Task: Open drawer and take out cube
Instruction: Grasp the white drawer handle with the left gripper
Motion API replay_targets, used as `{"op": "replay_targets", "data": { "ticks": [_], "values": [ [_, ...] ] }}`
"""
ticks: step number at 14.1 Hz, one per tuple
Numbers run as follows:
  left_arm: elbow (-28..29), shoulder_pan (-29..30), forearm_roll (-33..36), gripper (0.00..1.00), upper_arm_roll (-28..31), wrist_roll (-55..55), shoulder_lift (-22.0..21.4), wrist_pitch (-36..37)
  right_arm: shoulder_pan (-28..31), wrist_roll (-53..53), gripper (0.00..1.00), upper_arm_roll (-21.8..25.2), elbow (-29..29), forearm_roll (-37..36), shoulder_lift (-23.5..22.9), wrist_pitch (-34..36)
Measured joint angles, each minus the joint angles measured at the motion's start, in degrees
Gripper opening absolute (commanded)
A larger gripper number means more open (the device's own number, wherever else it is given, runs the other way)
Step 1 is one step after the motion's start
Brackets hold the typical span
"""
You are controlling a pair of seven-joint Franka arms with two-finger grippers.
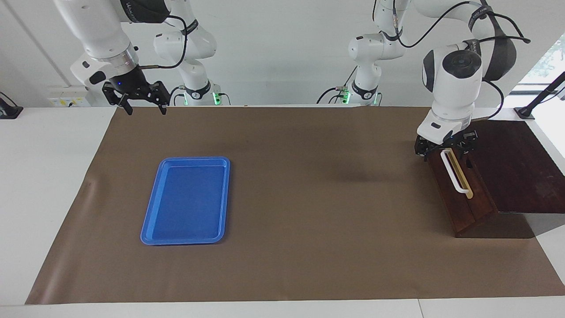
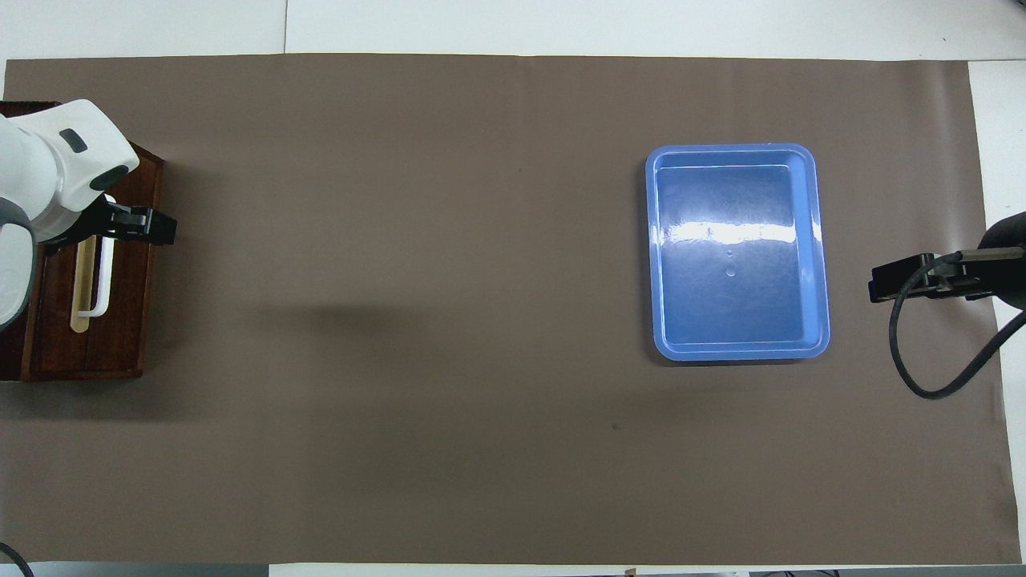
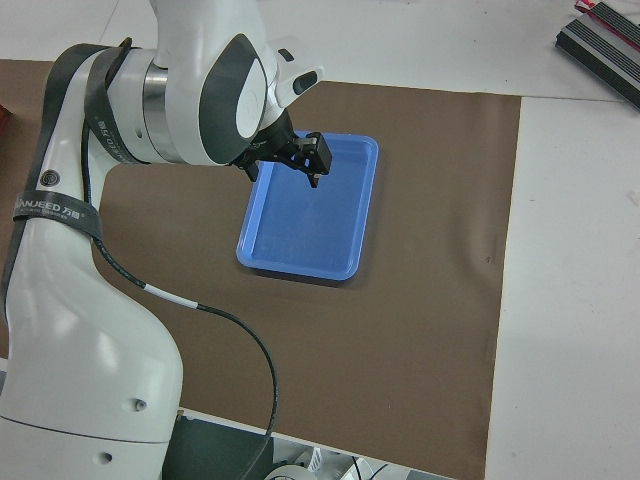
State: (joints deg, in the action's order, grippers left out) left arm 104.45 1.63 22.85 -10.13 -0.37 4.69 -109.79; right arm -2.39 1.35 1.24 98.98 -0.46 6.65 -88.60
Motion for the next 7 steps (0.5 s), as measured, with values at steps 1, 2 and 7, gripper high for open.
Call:
{"op": "replay_targets", "data": {
  "ticks": [1,2,7],
  "values": [
    [0.47,-0.02,0.25,1.00,-0.01,0.00,0.42,-0.57,0.00,0.00,1.00,0.00,0.00,0.00,0.00,0.00],
    [1.21,-0.01,0.30,1.00,0.07,-0.01,0.68,-1.46,0.00,0.00,1.00,0.00,0.00,0.00,0.00,0.00],
    [7.63,0.16,0.34,1.00,2.28,-2.85,0.84,-8.33,0.00,0.00,1.00,0.00,0.00,0.00,0.00,0.00]
  ]
}}
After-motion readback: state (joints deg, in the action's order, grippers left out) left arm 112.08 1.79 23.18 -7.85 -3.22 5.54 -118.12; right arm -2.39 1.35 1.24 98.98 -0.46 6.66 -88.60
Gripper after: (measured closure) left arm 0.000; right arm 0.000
